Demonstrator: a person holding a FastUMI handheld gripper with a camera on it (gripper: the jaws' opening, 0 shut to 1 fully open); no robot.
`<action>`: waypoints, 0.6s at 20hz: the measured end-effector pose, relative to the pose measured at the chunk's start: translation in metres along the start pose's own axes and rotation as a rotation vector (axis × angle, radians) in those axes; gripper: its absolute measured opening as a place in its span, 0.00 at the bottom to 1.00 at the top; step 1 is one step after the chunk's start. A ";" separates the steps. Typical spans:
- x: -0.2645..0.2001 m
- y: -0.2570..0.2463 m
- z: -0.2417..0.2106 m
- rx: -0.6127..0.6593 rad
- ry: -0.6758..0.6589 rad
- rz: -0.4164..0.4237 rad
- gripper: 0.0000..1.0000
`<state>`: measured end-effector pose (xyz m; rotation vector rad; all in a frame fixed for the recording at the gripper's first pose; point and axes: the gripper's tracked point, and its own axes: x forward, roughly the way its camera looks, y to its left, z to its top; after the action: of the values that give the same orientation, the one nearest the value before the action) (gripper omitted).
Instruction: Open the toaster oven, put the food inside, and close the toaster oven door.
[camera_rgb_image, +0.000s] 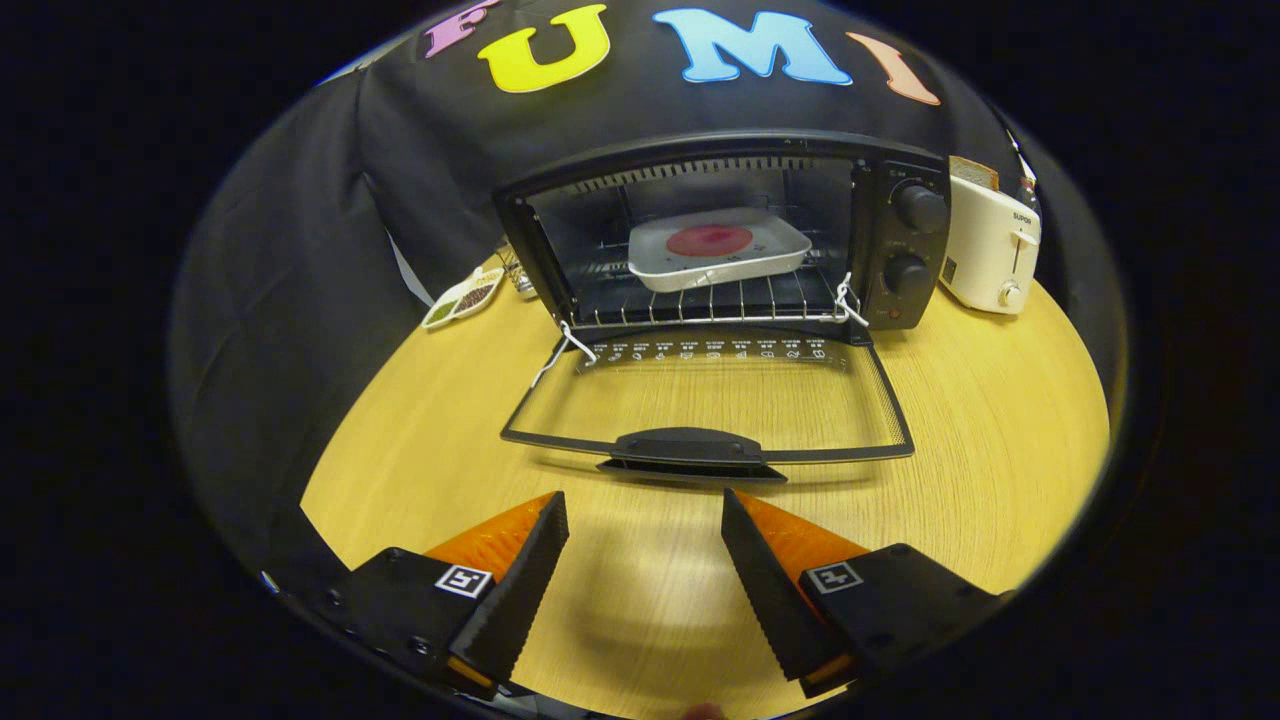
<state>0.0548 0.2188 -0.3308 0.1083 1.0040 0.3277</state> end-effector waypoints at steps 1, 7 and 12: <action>0.005 -0.005 -0.003 -0.009 0.018 -0.021 0.98; 0.022 -0.016 -0.009 -0.004 0.050 -0.117 0.97; 0.022 -0.016 -0.009 -0.062 0.029 -0.179 0.96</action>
<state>0.0618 0.2103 -0.3576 -0.0426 1.0239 0.1974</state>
